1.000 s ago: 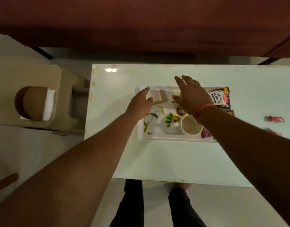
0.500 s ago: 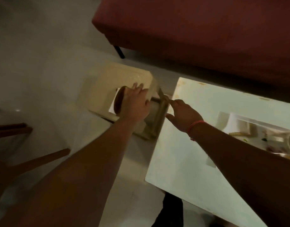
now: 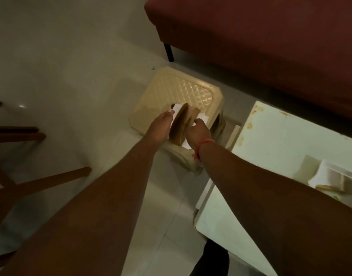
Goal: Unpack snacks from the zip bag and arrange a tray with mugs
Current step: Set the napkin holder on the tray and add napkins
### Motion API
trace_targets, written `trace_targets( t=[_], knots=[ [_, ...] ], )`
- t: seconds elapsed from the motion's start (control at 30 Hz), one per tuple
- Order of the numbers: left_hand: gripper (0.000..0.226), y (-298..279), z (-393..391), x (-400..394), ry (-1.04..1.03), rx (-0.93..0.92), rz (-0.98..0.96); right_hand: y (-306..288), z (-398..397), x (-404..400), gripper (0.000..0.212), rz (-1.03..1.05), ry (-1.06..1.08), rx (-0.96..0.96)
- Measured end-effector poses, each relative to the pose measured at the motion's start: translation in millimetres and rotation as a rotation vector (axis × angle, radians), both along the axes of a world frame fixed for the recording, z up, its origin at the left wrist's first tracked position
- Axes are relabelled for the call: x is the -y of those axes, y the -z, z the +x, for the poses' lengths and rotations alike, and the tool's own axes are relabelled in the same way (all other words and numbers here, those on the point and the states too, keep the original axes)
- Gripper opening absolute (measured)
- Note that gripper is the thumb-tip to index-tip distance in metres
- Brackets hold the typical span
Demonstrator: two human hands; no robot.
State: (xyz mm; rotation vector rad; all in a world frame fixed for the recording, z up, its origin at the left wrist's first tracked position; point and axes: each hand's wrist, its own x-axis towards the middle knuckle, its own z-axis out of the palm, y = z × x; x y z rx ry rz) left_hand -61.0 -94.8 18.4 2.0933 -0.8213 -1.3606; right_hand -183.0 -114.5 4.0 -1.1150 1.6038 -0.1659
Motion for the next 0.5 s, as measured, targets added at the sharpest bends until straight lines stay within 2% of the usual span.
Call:
trace_targets(
  t=[0.2, 0.37, 0.5],
  knots=[
    [0.067, -5, -7, 1, 0.002, -0.106, 0.036, -1, 13, -4, 0.045, 0.069, 0.143, 0.198],
    [0.061, -11, -33, 1, -0.081, -0.164, -0.045, 6, 2, -8, 0.035, -0.029, 0.2, 0.252],
    [0.059, -18, -76, -3, -0.171, -0.231, -0.041, 2, -38, -14, 0.042, -0.052, 0.244, 0.281]
  ],
)
